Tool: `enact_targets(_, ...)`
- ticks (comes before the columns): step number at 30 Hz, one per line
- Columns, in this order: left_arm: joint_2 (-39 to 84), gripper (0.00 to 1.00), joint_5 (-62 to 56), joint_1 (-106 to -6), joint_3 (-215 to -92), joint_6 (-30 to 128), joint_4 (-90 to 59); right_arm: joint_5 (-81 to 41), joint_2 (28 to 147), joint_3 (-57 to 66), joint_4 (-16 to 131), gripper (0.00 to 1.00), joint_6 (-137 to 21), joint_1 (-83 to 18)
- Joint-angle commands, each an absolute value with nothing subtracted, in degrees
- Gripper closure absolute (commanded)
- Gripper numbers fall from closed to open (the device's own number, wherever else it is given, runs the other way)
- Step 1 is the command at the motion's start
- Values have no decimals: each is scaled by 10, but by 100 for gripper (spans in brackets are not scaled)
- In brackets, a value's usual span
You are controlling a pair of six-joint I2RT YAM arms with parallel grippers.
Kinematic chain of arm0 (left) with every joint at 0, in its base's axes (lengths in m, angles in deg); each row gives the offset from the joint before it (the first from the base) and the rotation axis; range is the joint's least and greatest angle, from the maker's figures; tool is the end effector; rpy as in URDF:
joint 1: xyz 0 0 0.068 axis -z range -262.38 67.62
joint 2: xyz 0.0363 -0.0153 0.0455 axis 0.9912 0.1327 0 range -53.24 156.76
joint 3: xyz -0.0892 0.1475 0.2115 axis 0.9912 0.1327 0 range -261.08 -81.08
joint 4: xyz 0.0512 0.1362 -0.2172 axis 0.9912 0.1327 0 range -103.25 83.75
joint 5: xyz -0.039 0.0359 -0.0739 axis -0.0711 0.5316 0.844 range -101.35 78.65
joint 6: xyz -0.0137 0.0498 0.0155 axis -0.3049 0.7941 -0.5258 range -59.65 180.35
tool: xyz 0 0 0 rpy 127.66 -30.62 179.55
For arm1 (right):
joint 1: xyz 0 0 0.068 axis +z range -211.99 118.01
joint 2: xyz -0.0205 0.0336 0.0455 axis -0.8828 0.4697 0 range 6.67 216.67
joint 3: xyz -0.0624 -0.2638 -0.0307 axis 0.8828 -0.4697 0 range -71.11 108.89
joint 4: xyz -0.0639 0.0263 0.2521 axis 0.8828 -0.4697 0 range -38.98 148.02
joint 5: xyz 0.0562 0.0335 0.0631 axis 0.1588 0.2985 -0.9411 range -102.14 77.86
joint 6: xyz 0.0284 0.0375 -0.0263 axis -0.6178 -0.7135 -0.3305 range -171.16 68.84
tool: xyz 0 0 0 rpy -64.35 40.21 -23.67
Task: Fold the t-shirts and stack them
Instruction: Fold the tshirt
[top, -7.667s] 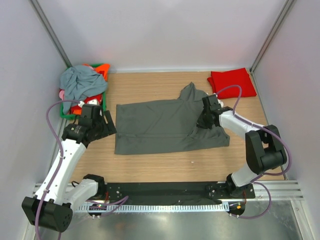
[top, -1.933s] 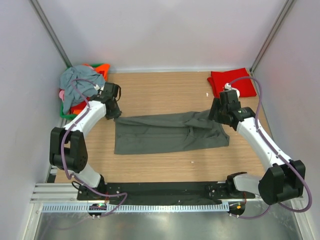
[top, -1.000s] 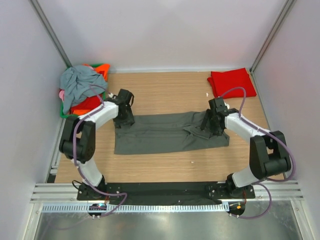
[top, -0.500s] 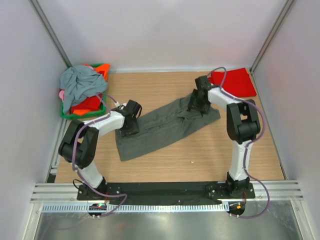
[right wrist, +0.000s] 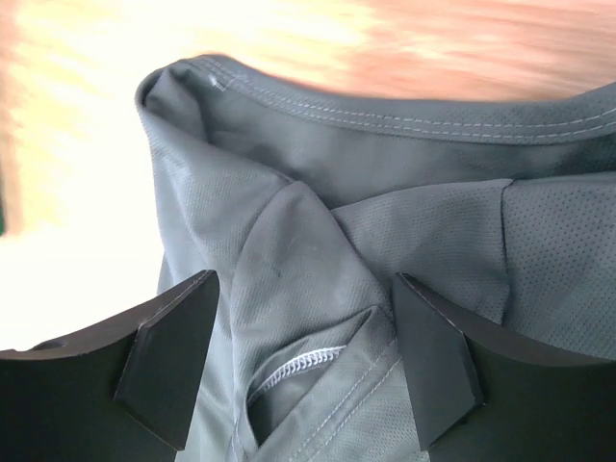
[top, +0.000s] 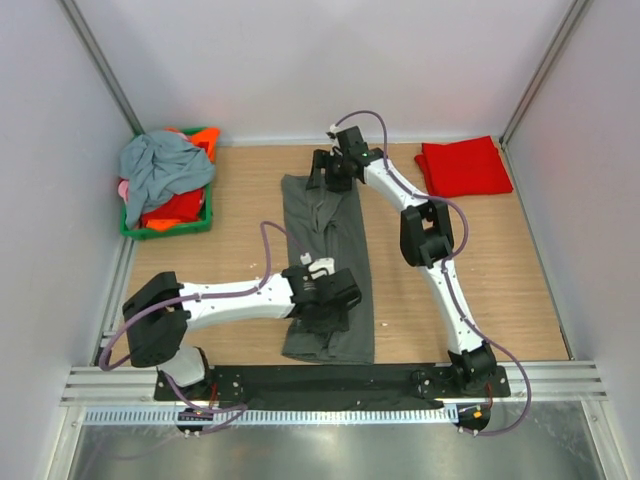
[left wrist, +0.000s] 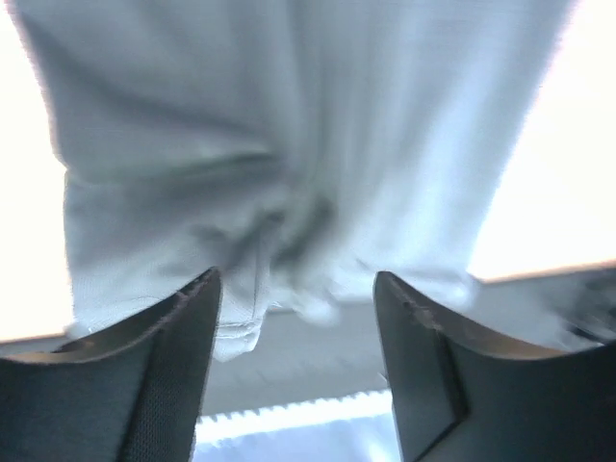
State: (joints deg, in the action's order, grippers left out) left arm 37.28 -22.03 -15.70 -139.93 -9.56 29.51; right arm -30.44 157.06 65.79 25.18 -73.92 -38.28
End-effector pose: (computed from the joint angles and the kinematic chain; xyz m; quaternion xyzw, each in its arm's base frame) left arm 0.1216 -0.2651 0.1950 -0.0404 0.9857 -0.0912 0.1355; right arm 0.5231 0.2418 0.1672 -0.0667 0.9159 0.2804 0.2792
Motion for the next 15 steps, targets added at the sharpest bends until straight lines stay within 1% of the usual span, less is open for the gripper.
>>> enact_targets(1, 381, 32, -260, -121, -1532, -136, 420, -346, 1539, 670, 266, 21, -708, -390)
enact_targets(4, 366, 30, -302, -86, -1601, -153, 510, -301, 1506, 660, 253, 21, -700, -390)
enact_targets(5, 358, 29, -311, -70, -1607, -164, 525, -286, 1478, 651, 255, 21, -700, -392)
enact_targets(8, 300, 30, -355, -64, -1597, -170, 560, -269, 1431, 607, 259, 21, -695, -394)
enact_targets(12, 228, 30, -404, -64, -1575, -140, 592, -225, 1326, 527, 265, 21, -700, -394)
enact_targets(15, 176, 30, -438, -64, -1575, -112, 617, -243, 1267, 443, 290, 21, -725, -390)
